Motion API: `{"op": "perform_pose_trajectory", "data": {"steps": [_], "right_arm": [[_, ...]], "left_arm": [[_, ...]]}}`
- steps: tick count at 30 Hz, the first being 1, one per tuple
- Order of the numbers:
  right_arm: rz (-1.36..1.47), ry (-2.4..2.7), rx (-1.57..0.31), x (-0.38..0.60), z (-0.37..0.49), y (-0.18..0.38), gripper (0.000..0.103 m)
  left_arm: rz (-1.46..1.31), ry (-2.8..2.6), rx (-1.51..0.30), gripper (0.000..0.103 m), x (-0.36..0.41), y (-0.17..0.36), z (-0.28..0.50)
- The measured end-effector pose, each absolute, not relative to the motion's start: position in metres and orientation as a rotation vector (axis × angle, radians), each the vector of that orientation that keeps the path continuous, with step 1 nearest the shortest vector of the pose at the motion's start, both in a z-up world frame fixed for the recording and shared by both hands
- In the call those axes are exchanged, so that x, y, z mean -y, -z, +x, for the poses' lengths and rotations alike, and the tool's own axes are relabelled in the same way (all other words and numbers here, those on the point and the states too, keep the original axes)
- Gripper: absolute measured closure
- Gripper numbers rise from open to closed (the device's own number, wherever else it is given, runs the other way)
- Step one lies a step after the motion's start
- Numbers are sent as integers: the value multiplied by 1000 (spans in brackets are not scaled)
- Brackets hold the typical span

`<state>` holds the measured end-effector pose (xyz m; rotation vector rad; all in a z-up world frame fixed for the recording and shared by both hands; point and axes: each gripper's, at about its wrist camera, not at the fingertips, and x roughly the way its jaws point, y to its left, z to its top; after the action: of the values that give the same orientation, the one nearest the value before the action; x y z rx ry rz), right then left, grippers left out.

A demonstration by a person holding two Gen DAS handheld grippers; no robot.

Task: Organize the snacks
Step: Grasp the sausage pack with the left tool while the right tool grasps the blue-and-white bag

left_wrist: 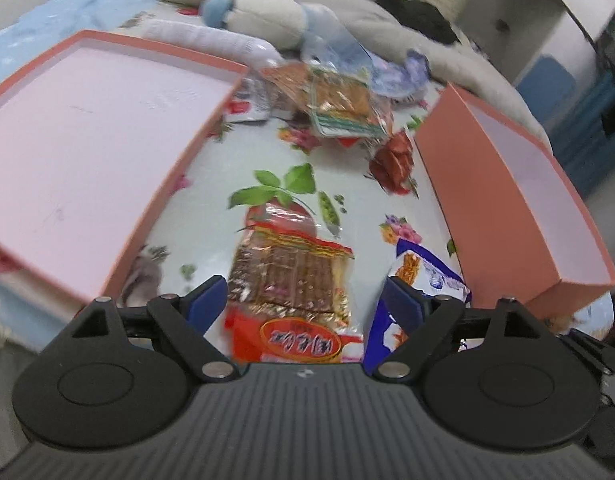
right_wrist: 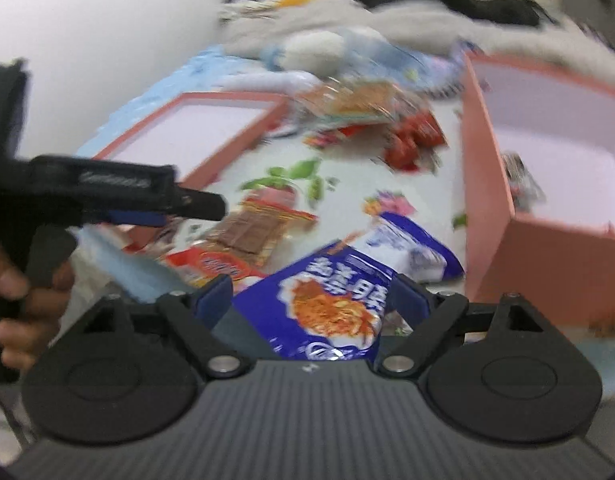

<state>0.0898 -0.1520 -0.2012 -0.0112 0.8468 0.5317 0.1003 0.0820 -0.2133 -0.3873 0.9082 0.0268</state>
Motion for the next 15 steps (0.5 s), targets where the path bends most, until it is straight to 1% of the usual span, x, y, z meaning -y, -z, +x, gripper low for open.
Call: {"op": "perform_pose_trajectory", "data": {"steps": [7, 14, 15], "right_arm": [[103, -405, -874, 152, 112, 227, 16], [25, -384, -881, 140, 121, 245, 17], [5, -384, -881, 138, 121, 247, 18]], "left_arm": [[-319, 24, -987, 15, -77, 238, 137], [-200, 33, -1016, 15, -68, 257, 149], [-179, 35, -1015, 16, -66, 259, 150]]}}
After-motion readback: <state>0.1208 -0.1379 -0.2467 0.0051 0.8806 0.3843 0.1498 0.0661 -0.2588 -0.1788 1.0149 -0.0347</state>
